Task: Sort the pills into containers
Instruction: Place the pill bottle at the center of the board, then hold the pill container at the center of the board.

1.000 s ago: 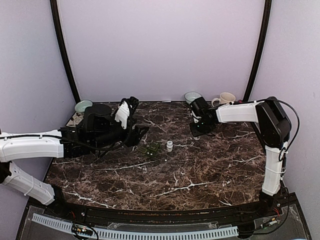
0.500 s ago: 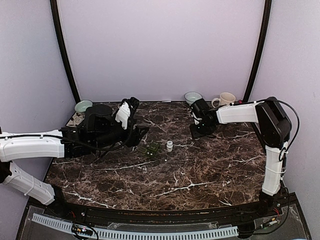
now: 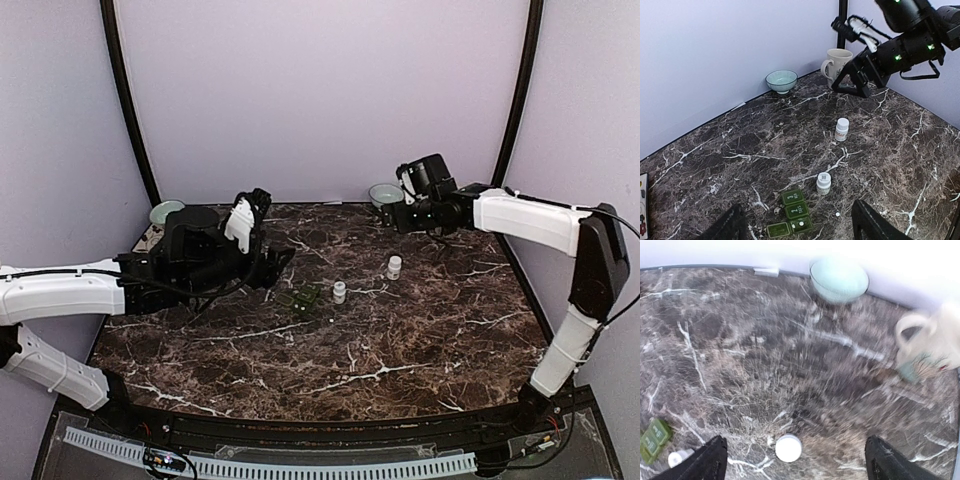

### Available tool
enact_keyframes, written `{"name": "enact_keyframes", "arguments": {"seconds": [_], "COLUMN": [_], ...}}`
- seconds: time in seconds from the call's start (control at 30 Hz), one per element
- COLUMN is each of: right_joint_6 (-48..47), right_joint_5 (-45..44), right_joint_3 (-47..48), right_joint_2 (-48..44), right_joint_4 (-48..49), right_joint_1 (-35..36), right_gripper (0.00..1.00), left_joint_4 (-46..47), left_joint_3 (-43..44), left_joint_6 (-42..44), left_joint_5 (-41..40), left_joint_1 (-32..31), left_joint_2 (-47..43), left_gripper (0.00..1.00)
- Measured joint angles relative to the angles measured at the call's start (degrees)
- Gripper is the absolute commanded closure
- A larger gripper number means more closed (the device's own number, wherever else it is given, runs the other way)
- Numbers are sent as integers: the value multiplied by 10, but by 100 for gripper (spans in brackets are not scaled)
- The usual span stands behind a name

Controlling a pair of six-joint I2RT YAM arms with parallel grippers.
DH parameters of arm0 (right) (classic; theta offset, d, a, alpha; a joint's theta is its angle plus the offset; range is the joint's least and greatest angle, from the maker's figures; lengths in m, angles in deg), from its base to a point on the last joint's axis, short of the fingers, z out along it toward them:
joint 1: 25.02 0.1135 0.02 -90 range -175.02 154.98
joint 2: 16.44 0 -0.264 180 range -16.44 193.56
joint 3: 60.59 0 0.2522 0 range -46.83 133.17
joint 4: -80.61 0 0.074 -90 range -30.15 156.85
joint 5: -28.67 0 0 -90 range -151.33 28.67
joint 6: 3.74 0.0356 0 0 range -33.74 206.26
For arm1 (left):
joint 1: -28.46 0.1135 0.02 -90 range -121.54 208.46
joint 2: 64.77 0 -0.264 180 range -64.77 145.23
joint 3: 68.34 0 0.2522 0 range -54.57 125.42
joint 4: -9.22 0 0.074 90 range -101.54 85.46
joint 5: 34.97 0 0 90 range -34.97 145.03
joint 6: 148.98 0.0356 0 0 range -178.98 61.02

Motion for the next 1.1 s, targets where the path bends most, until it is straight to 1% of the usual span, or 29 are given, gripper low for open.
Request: {"name": "enact_keyframes", "arguments": {"seconds": [0.07, 0.13, 0.17, 0.2, 0.23, 0.27, 0.3, 0.4, 0.53, 0.6, 0.67, 0.87, 0.93, 1.0, 1.03, 1.07, 1.1], "right_joint_6": [-6, -10, -9, -7, -5, -5, -5, -10, -14, -12, -12, -17, -16, -13, -9, -7, -2], "right_joint_5": [-11, -23, -28, -34, -37, -36, -33, -14, 28, 49, 62, 72, 72, 75, 78, 81, 84], "right_joint_3": [-2, -14, -19, -27, -34, -38, -41, -38, -28, -28, -20, 74, 95, 118, 138, 153, 178], "right_joint_2": [-35, -76, -91, -107, -121, -130, -137, -138, -120, -112, -104, -39, -21, -2, 13, 25, 43], "right_joint_4": [24, 74, 93, 120, 147, 166, 187, 226, 234, 234, 225, 158, 127, 88, 63, 44, 15], "right_joint_1": [0, 0, 0, 0, 0, 0, 0, 0, 0, 0, 1, 25, 44, 61, 64, 74, 81], "right_gripper": [0, 0, 0, 0, 0, 0, 3, 18, 28, 30, 29, 31, 33, 35, 35, 36, 36], "left_joint_4": [2, 4, 4, 4, 4, 4, 3, -2, -24, -34, -45, -63, -66, -73, -76, -78, -81], "left_joint_3": [0, 0, 0, 0, 0, 0, 0, 2, 6, 7, 10, 10, 10, 10, 10, 10, 10], "left_joint_6": [-3, -14, -21, -27, -35, -41, -46, -67, -87, -93, -100, -121, -127, -134, -137, -140, -145], "left_joint_5": [-1, -2, -2, -2, -1, -1, -1, -6, -13, -13, -13, -13, -13, -13, -12, -12, -10], "left_joint_1": [5, 17, 24, 31, 41, 49, 57, 79, 94, 97, 101, 110, 113, 117, 119, 120, 123], "left_joint_2": [-8, -22, -29, -36, -45, -52, -59, -75, -77, -77, -77, -77, -77, -77, -77, -76, -76], "left_gripper": [26, 27, 25, 21, 10, 3, 1, 1, 1, 2, 4, 10, 14, 15, 13, 4, 1]}}
